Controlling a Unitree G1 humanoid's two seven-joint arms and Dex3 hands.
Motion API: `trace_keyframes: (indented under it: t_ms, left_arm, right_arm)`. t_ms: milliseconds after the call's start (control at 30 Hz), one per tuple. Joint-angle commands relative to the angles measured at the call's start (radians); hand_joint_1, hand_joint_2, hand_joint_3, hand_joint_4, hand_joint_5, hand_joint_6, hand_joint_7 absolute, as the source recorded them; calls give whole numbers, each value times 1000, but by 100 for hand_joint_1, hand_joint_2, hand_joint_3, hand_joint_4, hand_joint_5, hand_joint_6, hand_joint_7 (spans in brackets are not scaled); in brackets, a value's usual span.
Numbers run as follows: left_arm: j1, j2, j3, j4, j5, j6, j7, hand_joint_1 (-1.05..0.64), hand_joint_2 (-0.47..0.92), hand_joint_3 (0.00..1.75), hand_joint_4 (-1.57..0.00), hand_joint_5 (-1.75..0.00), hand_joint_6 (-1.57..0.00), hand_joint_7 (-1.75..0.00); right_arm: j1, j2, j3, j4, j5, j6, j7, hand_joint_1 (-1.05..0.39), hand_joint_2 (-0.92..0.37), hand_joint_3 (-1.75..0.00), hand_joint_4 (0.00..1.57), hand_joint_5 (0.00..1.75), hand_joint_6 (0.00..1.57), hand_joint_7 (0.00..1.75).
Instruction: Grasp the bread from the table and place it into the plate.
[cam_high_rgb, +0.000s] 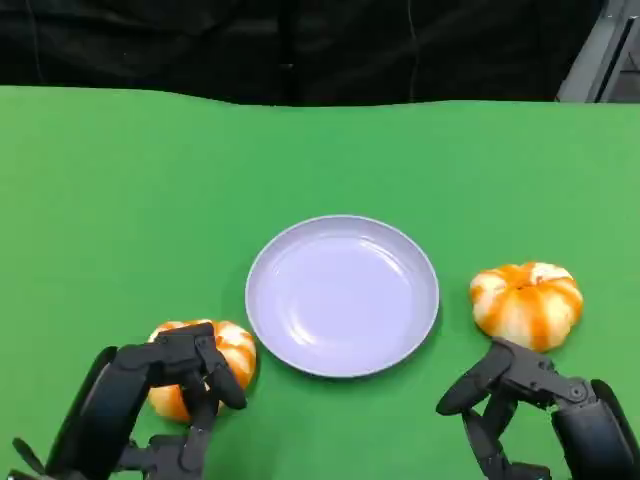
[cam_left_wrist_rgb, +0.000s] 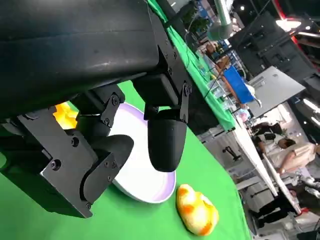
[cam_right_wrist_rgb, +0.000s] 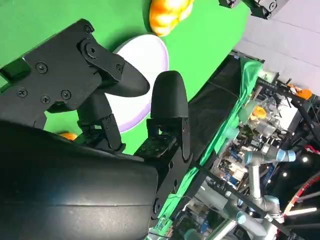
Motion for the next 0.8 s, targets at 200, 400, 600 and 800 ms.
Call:
trace_keyframes:
  t_ms: [200,400,600,800]
  left_arm:
    - [-19,21,43,34,102,-79,90,4,40,119,-68,-110,-77,-77]
    - [-10,51,60,13,255,-78,168,-17,74,39,-35,-80,-57,-17]
    - [-9,60,53,13,282,-75,196,-20,84,18,-31,-79,-56,-10]
    - [3,155,37,-109,567,159,158,-53,90,4,-2,-50,-18,-1]
  right_arm:
    - [5,-2,5,-10,-1,8,-1,-14,-44,-116,78,163,72,123]
    - [10,0,9,-16,-6,8,-5,-14,-43,-117,78,163,73,123]
    - [10,0,10,-17,-7,9,-6,-14,-43,-117,78,163,73,123]
    - [47,23,42,-53,-30,21,-22,-12,-43,-118,80,161,73,122]
